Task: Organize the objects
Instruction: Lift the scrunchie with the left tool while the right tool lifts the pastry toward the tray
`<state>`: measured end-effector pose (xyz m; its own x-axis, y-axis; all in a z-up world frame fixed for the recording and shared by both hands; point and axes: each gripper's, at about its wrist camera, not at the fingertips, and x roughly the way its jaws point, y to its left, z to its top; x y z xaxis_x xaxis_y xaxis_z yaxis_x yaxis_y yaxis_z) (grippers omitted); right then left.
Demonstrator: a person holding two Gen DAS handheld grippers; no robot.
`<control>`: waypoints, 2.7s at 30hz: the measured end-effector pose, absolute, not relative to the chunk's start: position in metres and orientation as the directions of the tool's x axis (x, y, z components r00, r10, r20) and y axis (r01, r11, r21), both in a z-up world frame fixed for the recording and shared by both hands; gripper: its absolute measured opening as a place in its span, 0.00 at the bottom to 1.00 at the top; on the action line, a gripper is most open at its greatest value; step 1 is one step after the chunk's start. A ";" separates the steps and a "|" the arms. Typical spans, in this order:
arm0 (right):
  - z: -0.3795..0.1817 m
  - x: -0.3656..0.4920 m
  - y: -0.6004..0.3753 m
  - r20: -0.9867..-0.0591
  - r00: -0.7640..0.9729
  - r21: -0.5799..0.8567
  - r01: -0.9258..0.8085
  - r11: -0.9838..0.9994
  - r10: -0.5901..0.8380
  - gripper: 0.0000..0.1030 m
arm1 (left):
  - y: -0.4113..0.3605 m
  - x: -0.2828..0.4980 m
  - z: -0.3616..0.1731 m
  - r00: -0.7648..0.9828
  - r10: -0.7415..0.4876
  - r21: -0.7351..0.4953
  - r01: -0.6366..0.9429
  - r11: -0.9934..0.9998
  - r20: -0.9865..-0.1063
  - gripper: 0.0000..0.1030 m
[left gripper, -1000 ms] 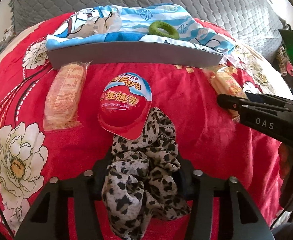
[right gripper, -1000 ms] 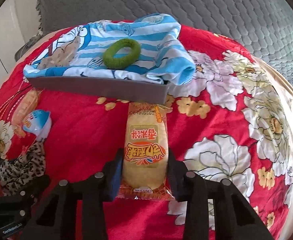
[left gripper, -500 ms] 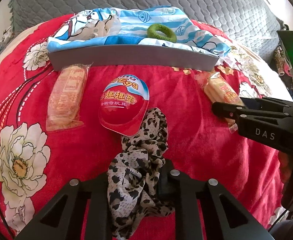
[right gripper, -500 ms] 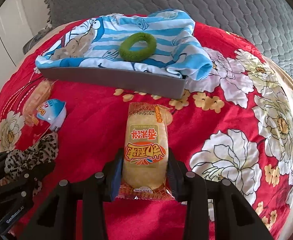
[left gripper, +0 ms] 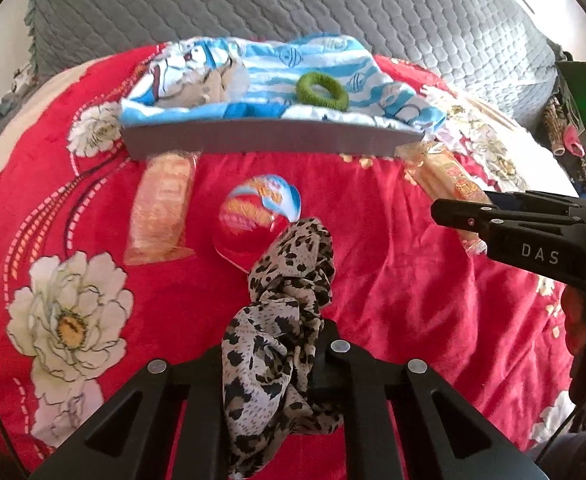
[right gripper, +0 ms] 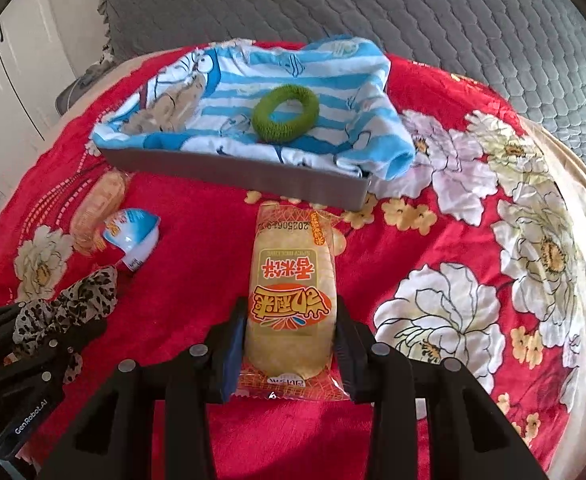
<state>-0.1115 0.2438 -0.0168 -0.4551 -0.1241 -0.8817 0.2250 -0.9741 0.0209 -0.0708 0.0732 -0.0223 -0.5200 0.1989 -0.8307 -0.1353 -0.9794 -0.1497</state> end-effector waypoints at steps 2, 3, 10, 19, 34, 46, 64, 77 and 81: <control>-0.010 -0.109 0.243 -0.875 -0.467 0.023 0.227 -0.974 -0.129 0.38 | 0.072 -0.068 -0.016 -0.535 0.193 -0.141 -0.136 -0.981 -0.823 0.11; -0.006 -0.108 0.243 -0.870 -0.475 0.025 0.228 -0.973 -0.133 0.38 | 0.071 -0.067 -0.011 -0.541 0.191 -0.141 -0.134 -0.981 -0.819 0.11; 0.015 -0.101 0.239 -0.844 -0.513 0.035 0.242 -0.970 -0.158 0.38 | 0.064 -0.060 0.013 -0.587 0.174 -0.127 -0.121 -0.984 -0.791 0.11; 0.050 -0.089 0.230 -0.790 -0.580 0.043 0.273 -0.961 -0.200 0.38 | 0.055 -0.054 0.049 -0.663 0.151 -0.120 -0.092 -0.988 -0.733 0.11; 0.086 -0.072 0.215 -0.717 -0.652 0.038 0.318 -0.947 -0.248 0.38 | 0.050 -0.046 0.114 -0.772 0.088 -0.059 -0.065 -0.996 -0.629 0.11; 0.110 -0.061 0.211 -0.642 -0.720 0.041 0.311 -0.949 -0.264 0.38 | 0.058 -0.046 0.125 -0.789 0.083 -0.056 -0.061 -0.997 -0.609 0.12; 0.127 -0.074 0.206 -0.568 -0.790 0.051 0.249 -0.967 -0.233 0.38 | 0.069 -0.087 0.129 -0.802 0.090 -0.045 -0.079 -0.996 -0.591 0.12; 0.127 -0.093 0.217 -0.553 -0.802 0.082 0.217 -0.973 -0.225 0.38 | 0.071 -0.112 0.124 -0.803 0.090 -0.052 -0.074 -0.996 -0.589 0.12; 0.128 -0.097 0.218 -0.543 -0.811 0.076 0.211 -0.974 -0.218 0.38 | 0.071 -0.121 0.117 -0.796 0.090 -0.053 -0.073 -0.996 -0.598 0.12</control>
